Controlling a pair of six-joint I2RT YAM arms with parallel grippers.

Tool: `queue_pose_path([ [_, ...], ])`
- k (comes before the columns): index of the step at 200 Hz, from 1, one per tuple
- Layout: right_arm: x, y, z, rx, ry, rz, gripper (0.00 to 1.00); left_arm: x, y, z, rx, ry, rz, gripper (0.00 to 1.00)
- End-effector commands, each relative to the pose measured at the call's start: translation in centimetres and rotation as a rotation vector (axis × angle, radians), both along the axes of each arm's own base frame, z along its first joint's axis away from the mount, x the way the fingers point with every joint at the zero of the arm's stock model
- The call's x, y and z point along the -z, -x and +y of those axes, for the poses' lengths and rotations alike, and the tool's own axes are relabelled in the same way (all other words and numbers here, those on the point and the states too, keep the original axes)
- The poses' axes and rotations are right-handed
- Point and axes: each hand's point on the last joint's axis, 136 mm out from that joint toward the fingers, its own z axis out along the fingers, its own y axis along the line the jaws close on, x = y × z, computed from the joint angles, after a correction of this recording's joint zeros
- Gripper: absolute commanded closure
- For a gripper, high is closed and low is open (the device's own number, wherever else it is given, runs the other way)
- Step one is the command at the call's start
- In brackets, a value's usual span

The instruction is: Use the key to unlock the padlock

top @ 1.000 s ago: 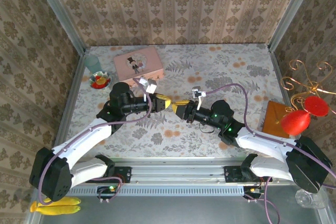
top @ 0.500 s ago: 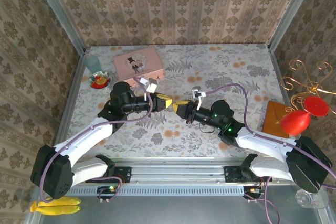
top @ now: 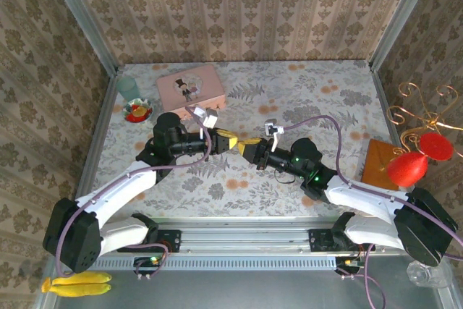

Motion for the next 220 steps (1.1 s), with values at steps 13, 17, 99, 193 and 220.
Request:
queue_pose_path([
  [13,-3.0,0.2,0.0,-0.001,-0.057,-0.072,0.86,0.6,0.2,-0.2,0.016,-0.003,0.017,1.00],
  [17,-3.0,0.2,0.0,0.000,-0.057,-0.072,0.87,0.7,0.2,-0.2,0.014,-0.003,0.017,1.00],
  [99,-1.2,-0.9,-0.7,0.080,0.016,-0.003,1.00,1.9,-1.8,0.7,-0.109,-0.061,0.030,0.75],
  [193,4.8,-3.0,-4.4,0.277,0.442,0.116,1.00,7.5,-11.1,10.5,-0.786,-0.415,0.219,0.44],
  [220,5.2,-2.8,-5.9,0.298,0.547,0.064,1.00,9.9,-13.1,10.7,-0.816,-0.520,0.283,0.45],
])
